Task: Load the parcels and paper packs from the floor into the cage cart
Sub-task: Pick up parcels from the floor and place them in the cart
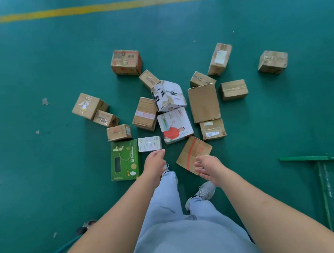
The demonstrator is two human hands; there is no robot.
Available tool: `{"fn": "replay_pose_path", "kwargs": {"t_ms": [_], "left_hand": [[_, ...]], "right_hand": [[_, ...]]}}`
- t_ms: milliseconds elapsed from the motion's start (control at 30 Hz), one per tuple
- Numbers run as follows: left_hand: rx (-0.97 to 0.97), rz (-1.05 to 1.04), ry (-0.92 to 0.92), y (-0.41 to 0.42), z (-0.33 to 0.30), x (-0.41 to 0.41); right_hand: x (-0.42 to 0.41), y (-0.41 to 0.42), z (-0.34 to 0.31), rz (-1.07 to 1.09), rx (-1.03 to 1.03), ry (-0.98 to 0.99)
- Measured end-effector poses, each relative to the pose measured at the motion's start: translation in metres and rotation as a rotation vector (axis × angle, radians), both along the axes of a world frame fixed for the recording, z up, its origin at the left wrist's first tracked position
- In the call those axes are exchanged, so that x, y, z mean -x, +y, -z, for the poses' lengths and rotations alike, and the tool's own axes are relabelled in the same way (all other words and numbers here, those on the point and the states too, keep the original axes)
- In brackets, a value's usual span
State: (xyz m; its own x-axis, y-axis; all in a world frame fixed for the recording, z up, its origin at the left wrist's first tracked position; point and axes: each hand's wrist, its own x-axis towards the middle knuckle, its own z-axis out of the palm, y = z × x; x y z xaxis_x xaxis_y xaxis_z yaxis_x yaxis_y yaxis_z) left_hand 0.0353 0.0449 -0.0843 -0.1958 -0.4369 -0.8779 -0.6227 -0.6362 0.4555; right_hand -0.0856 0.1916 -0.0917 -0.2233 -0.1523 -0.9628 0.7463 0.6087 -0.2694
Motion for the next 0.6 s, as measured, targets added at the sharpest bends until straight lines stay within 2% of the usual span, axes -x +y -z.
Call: {"fn": "replay_pose_path", "kwargs": {"t_ms": [367, 600], "left_hand": [[-0.078, -0.021, -0.040, -0.131, 0.053, 0.054], [-0.093, 0.008, -0.079, -0.195, 0.137, 0.105]], "right_hand": [[0.052, -0.146, 0.031, -0.093, -0.046, -0.029], [0.110, -0.203, 0.122, -0.187, -0.048, -0.002]]}}
